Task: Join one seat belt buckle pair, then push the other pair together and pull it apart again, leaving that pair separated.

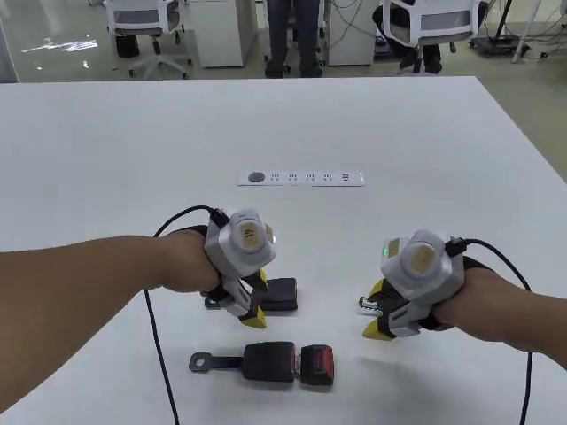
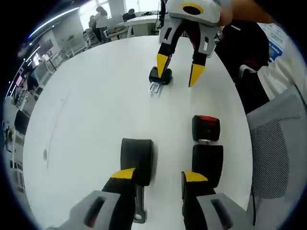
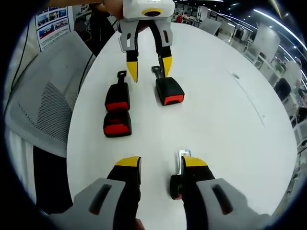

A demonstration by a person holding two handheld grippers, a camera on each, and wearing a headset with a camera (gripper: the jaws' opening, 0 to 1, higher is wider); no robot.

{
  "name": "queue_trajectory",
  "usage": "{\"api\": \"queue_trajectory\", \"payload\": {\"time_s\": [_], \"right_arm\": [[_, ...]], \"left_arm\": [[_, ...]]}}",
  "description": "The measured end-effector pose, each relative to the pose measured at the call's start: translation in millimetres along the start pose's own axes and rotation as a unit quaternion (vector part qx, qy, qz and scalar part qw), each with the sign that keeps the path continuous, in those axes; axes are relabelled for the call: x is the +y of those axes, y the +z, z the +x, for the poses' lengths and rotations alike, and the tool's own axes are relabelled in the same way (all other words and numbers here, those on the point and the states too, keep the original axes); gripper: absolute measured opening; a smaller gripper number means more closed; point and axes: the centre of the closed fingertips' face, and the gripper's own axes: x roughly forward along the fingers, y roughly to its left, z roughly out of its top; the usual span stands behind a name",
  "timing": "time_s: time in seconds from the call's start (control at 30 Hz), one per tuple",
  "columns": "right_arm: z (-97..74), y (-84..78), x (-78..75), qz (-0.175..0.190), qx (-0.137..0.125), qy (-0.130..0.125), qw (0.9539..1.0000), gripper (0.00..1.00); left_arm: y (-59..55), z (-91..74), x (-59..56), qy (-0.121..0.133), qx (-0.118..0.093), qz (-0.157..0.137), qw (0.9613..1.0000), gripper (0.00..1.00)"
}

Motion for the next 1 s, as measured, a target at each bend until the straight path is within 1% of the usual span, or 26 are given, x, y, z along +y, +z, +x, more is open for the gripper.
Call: {"api": "queue_trajectory", "payload": {"time_s": [0.03, 0.07, 0.1, 0.17, 0.23, 0.33, 0.37, 0.43, 0.47, 0.53, 0.57, 0.6, 0.63, 0.7, 0.73, 0.77, 0.83, 0.87, 0.9, 0.93, 0.97, 1.0], "right_arm": [[-0.9, -2.8, -0.6, -0.001, 0.004, -0.002, 1.0000, 0.31], [-2.4, -7.3, -4.4, 0.002, 0.008, -0.004, 1.0000, 0.31], [-2.7, -11.9, -10.0, 0.008, 0.008, -0.007, 0.9999, 0.31], [-6.0, -18.5, -17.0, 0.011, 0.011, -0.010, 0.9998, 0.31], [-10.2, -23.8, -20.2, 0.012, 0.016, -0.013, 0.9997, 0.31], [-12.3, -29.7, -27.9, 0.012, 0.020, -0.021, 0.9995, 0.32], [-13.3, -34.9, -32.8, 0.016, 0.022, -0.022, 0.9994, 0.32], [-11.9, -40.6, -35.2, 0.017, 0.025, -0.020, 0.9994, 0.32], [-11.7, -42.9, -35.3, 0.015, 0.027, -0.017, 0.9994, 0.33], [-12.7, -44.1, -32.2, 0.014, 0.031, -0.012, 0.9993, 0.33], [-11.0, -48.7, -33.4, 0.011, 0.034, -0.007, 0.9993, 0.34], [-9.9, -51.1, -33.1, 0.008, 0.037, -0.002, 0.9993, 0.34], [-10.3, -51.9, -32.1, 0.006, 0.042, 0.000, 0.9991, 0.35], [-6.1, -55.2, -31.4, 0.004, 0.047, 0.006, 0.9989, 0.35], [-3.6, -57.5, -30.4, 0.005, 0.051, 0.012, 0.9986, 0.35], [-4.7, -57.4, -28.6, 0.003, 0.055, 0.017, 0.9984, 0.35], [-0.9, -58.6, -27.6, 0.000, 0.059, 0.022, 0.9980, 0.36], [0.8, -58.1, -26.6, -0.001, 0.058, 0.025, 0.9980, 0.37], [1.1, -57.9, -25.4, -0.002, 0.059, 0.027, 0.9979, 0.37], [1.9, -58.0, -24.8, -0.002, 0.060, 0.030, 0.9977, 0.37], [5.0, -58.4, -26.5, -0.004, 0.062, 0.034, 0.9975, 0.36], [6.0, -59.4, -26.8, -0.004, 0.065, 0.036, 0.9972, 0.35]], "left_arm": [[4.2, -0.6, 4.7, 0.001, -0.008, -0.011, 0.9999, 0.37], [8.0, -1.0, 4.3, 0.002, -0.014, -0.017, 0.9998, 0.37], [10.5, -0.9, 7.4, 0.005, -0.017, -0.023, 0.9996, 0.37], [12.4, -0.1, 14.0, 0.007, -0.016, -0.018, 0.9997, 0.37], [12.8, 0.8, 16.6, 0.010, -0.013, -0.014, 0.9998, 0.38], [10.1, 4.7, 21.2, 0.010, -0.006, -0.014, 0.9998, 0.40], [9.7, 6.1, 22.4, 0.010, -0.005, -0.013, 0.9999, 0.40], [7.7, 10.8, 24.6, 0.009, 0.000, -0.010, 0.9999, 0.40], [4.7, 13.8, 27.0, 0.006, 0.002, -0.008, 0.9999, 0.41], [1.6, 16.9, 26.9, 0.001, 0.004, -0.005, 1.0000, 0.42], [-0.8, 19.0, 27.0, -0.001, 0.008, -0.003, 1.0000, 0.43], [-1.4, 16.4, 27.1, -0.003, 0.011, 0.000, 0.9999, 0.43], [-3.0, 17.7, 26.8, -0.006, 0.014, 0.000, 0.9999, 0.43], [-8.9, 24.5, 27.1, -0.010, 0.020, 0.000, 0.9998, 0.45], [-9.6, 24.0, 25.1, -0.013, 0.025, 0.010, 0.9996, 0.46], [-10.8, 25.3, 23.2, -0.018, 0.029, 0.019, 0.9993, 0.46], [-10.6, 26.3, 17.8, -0.030, 0.030, 0.026, 0.9988, 0.46], [-12.3, 29.2, 19.1, -0.036, 0.031, 0.026, 0.9985, 0.45], [-11.4, 30.5, 18.8, -0.038, 0.031, 0.028, 0.9984, 0.45], [-11.1, 32.2, 19.2, -0.041, 0.029, 0.033, 0.9982, 0.44], [-8.4, 34.2, 19.6, -0.042, 0.027, 0.033, 0.9982, 0.42], [-8.6, 35.7, 19.9, -0.042, 0.028, 0.033, 0.9982, 0.40]]}}
